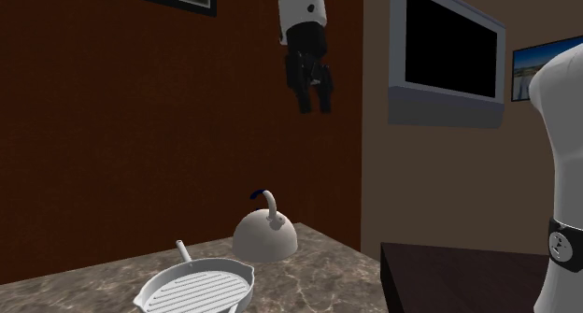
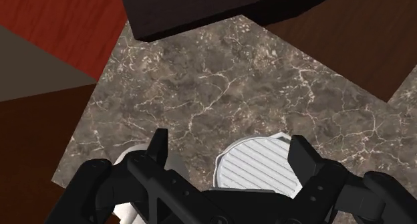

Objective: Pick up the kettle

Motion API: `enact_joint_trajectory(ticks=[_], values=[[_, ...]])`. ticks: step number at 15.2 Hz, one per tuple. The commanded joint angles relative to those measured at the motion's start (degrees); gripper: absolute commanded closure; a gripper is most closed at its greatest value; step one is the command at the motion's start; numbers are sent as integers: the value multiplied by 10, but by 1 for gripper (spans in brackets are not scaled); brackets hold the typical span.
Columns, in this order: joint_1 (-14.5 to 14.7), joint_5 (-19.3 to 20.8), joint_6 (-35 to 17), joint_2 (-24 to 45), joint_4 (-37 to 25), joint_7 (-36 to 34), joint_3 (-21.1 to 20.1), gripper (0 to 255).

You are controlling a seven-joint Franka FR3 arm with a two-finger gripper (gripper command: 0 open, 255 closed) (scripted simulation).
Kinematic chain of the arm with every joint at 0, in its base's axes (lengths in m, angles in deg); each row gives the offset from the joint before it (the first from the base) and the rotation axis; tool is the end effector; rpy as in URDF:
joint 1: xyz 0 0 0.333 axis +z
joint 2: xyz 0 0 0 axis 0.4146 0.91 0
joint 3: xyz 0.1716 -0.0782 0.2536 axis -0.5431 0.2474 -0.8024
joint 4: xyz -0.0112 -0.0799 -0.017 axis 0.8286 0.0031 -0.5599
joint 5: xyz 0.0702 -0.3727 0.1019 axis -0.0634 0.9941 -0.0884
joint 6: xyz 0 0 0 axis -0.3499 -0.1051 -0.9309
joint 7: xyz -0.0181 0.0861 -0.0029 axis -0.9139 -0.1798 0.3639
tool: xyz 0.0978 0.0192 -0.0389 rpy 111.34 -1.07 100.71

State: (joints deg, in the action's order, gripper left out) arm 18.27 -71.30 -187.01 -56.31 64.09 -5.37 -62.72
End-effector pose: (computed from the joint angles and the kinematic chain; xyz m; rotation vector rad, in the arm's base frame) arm 0.4148 -0.1075 0.4592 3.0479 -0.5211 -0.2225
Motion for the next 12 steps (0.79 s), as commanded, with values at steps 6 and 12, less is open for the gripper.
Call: enact_joint_trajectory(ticks=[6,12], values=[[-23,-35,-68,155,-75,-9,36,0],[-49,-83,-100,286,-159,-5,60,0]])
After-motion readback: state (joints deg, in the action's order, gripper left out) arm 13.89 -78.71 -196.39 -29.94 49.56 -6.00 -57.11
